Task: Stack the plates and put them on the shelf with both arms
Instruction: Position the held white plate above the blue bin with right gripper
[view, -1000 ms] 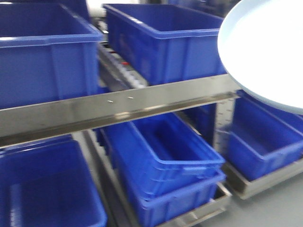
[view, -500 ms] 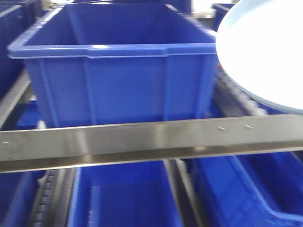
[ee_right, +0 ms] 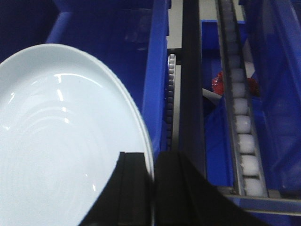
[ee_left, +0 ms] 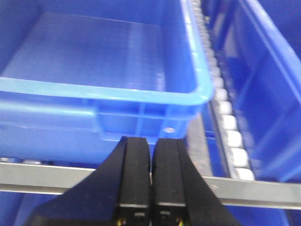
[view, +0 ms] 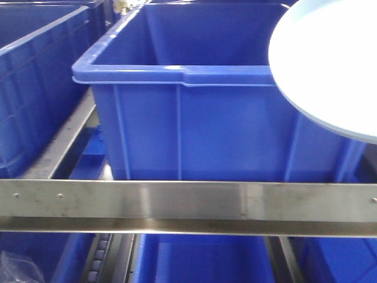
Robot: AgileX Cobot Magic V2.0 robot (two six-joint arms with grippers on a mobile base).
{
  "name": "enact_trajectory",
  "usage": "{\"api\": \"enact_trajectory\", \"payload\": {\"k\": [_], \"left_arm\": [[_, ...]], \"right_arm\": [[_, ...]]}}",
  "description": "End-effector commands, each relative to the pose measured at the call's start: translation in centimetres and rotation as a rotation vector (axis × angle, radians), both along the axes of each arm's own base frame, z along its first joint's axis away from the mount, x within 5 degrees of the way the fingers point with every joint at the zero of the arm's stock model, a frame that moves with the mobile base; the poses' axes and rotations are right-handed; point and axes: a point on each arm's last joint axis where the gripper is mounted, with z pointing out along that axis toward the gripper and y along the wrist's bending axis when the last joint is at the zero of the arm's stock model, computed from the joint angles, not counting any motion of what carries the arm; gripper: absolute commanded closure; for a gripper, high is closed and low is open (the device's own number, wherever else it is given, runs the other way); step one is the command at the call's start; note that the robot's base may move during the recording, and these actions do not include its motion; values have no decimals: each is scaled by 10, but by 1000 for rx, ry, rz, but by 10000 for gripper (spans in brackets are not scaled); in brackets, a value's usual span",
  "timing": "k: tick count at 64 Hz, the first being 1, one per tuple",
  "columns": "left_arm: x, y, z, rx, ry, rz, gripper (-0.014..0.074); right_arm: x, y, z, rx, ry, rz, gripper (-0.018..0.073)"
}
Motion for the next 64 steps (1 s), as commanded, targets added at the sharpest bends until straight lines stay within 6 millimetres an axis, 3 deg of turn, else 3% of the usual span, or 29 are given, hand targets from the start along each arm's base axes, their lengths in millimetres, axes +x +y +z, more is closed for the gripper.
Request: {"api": "enact_trajectory", "payload": {"k": [1,64], "left_arm": [[3,-1,16,-21,-96,0,510],[3,-1,16,-21,-96,0,510]], "right_arm": [[3,-1,17,10,-121,-10,544],[3,-1,17,10,-121,-10,544]]}}
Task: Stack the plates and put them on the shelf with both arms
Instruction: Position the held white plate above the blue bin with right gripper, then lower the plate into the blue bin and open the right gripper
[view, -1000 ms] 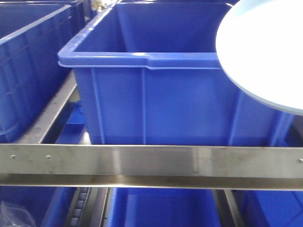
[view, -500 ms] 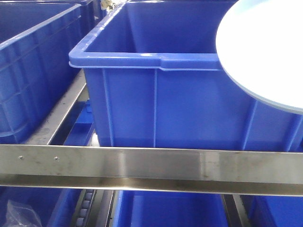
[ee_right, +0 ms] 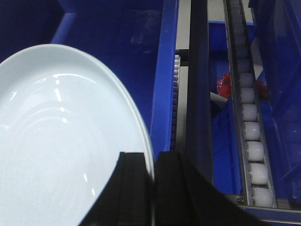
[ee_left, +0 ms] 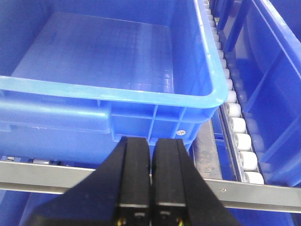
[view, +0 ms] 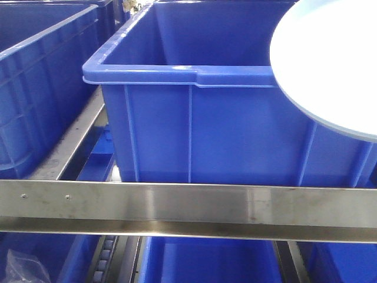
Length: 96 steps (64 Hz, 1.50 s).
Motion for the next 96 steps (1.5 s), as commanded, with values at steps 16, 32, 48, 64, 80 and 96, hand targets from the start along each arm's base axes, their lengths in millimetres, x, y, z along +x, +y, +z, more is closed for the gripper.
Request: {"api": "enact_trajectory", "payload": {"k": [16,32,48,64,80,96], "left_arm": [[3,-1,16,-21,-96,0,510],[3,-1,16,-21,-96,0,510],[3,-1,16,-21,-96,0,510],[3,-1,16,-21,-96,0,510],[3,-1,16,-21,-96,0,510],[3,-1,16,-21,-96,0,510]], "right_arm": [[3,-1,17,10,-121,-10,544],[5,-1,23,15,-189,-10,544],[5,0,23,17,-188,-5,544],[42,3,46,77,-223,-15,544],[124,11,76,143,-183,-26,544],[201,39,80,190,-142,29,298]]}}
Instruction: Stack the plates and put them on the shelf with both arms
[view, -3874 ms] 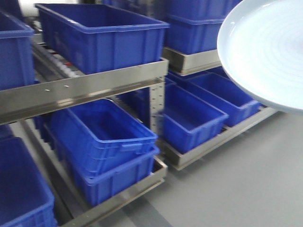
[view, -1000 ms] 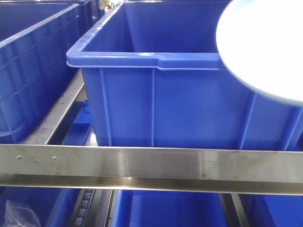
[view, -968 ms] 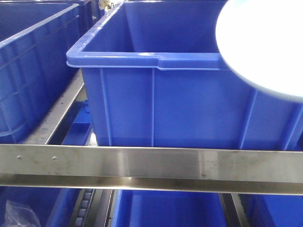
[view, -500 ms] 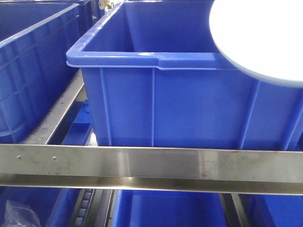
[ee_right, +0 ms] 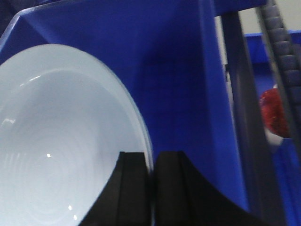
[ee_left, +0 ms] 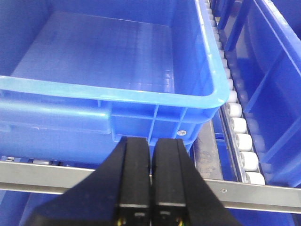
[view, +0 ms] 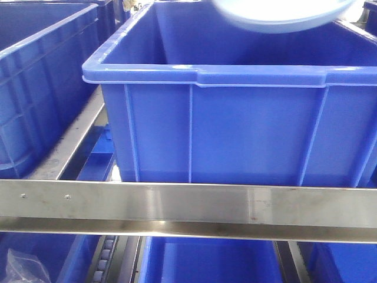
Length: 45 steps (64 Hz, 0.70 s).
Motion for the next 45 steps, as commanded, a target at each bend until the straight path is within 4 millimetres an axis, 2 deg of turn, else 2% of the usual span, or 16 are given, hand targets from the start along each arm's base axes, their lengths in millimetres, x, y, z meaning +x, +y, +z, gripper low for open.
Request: {"api": "enact_trajectory", "payload": {"k": [1,4,9,19,25,30,35,40,41,45], "left_arm": [[3,-1,16,-21,-96,0,510],[3,-1,16,-21,-96,0,510],[3,-1,16,-21,-96,0,510],[3,-1,16,-21,-96,0,510],[3,-1,16,-21,-96,0,510],[3,-1,16,-21,-96,0,510],[3,-1,16,-21,-96,0,510],[3,-1,16,-21,-96,0,510],[3,-1,16,-21,-96,0,510],[3,-1,16,-21,-96,0,510]], "right_arm": [[18,12,30,35,-155,13,257],[27,19,30,36,-155,30,119],[37,28,29,37,-152,49,-26],[38,33,25,35,-130,63,13],[33,32,26,30,-93,74,71],[21,31,28,27,-64,82,162],[3,27,28,27,-64,82,316],[-23,20,26,30,-93,73,543],[-30,19,28,32,-109,72,559],[-55,13,26,36,-162,61,523]]}}
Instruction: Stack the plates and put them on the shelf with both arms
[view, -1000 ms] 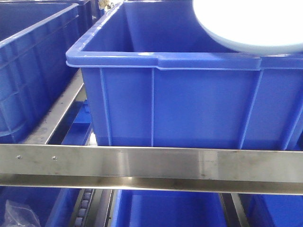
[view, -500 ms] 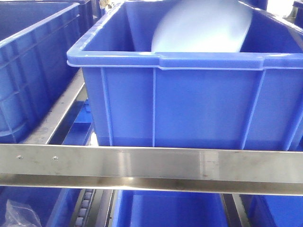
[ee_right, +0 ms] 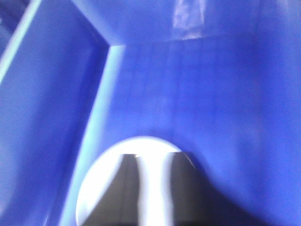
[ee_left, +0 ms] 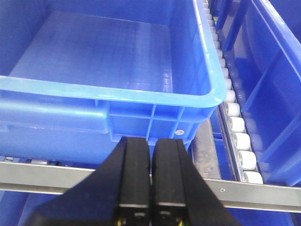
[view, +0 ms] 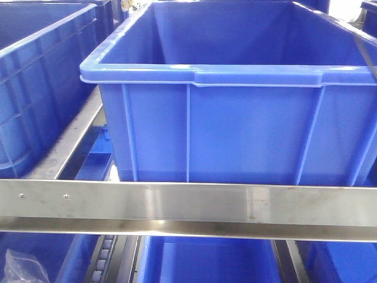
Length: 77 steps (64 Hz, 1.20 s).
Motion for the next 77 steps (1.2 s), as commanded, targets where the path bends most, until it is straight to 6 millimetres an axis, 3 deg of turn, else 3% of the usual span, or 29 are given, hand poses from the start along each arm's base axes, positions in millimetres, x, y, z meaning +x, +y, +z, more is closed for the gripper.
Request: {"api": "enact_trajectory", "payload": {"k": [1,20,31,45,77], "left_arm": [[3,-1,16,-21,-96,0,510],[3,-1,16,-21,-96,0,510],[3,-1,13,-20,-90,0,510],[3,-1,13,-20,-88,0,510],[3,-1,13,-20,-88,0,510]], "right_arm": [[-33,-10,27,36,-208,-30,528],[-154,-50,-1,47,-365,-147,540],[-198,-57,-24,22,-403,-184,540],[-216,-58,-36,6,-452,-183,540],[-217,-58,-35,6,-460,-184,541]]}}
